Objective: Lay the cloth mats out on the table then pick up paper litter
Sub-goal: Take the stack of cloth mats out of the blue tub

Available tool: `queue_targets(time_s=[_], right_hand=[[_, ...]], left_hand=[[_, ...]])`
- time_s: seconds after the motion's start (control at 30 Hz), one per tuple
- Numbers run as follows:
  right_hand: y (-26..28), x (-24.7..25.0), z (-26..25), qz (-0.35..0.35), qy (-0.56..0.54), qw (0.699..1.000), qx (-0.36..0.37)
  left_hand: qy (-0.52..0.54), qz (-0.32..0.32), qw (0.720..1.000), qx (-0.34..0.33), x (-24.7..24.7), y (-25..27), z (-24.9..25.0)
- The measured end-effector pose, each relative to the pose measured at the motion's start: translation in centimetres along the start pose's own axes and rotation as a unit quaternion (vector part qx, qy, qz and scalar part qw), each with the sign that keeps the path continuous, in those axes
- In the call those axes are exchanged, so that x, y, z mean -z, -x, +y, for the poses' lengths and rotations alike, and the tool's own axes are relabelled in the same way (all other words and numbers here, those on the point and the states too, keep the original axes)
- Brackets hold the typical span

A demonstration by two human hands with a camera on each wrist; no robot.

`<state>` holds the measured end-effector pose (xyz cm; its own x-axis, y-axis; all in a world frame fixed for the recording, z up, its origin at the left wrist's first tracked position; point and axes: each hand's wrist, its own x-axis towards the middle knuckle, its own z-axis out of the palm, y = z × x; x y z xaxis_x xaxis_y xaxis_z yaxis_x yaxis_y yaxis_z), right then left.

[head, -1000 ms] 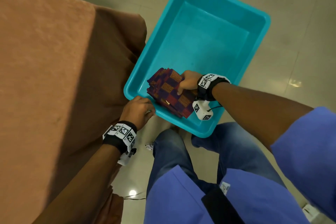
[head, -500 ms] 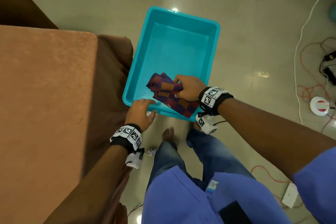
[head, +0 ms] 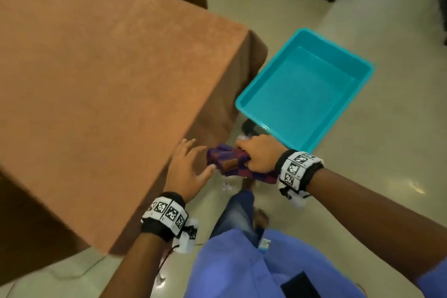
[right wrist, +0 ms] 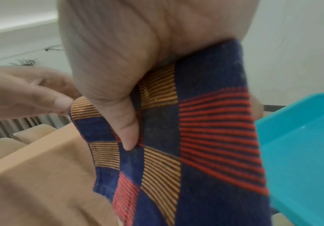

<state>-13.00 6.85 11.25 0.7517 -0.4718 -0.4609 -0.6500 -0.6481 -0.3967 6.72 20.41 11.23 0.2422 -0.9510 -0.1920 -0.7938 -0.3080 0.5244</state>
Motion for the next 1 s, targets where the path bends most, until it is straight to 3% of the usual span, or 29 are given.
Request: queue_targets(time_s=[0.1, 0.27, 0.4, 0.57, 0.77, 1.0], right_hand=[[-0.1, -1.8, -4.6, -0.024, -0.013, 0.999, 0.039], [-0.3, -4.7, -12.9, -0.056, -0.030, 0.992, 0.107], [-0.9, -6.1, -18.2, -0.050, -0.035, 0.990, 0.124], [-1.9, -6.5, -24.8, -0.042, -0.010, 0.994, 0.098], [-2.1, -7.2, -34.6, -0.064, 0.046, 0.996, 0.046], [-2.2, -8.5, -47.0, -0.139, 0.028, 0.989, 0.042]], left_hand=[[-0.012, 0.091, 0.988, 0.125, 1.2, 9.3, -5.6], [-0.083, 0.086, 0.961, 0.250, 1.6, 20.1, -13.8], [-0.087, 0.030, 0.974, 0.209, 1.6, 21.9, -17.4], [-0.027, 0.050, 0.987, 0.150, 2.4, 23.0, -19.9], [0.140, 0.090, 0.972, 0.167, 5.6, 28.7, -26.0], [0.091, 0.221, 0.947, 0.217, 15.7, 39.4, -37.3]])
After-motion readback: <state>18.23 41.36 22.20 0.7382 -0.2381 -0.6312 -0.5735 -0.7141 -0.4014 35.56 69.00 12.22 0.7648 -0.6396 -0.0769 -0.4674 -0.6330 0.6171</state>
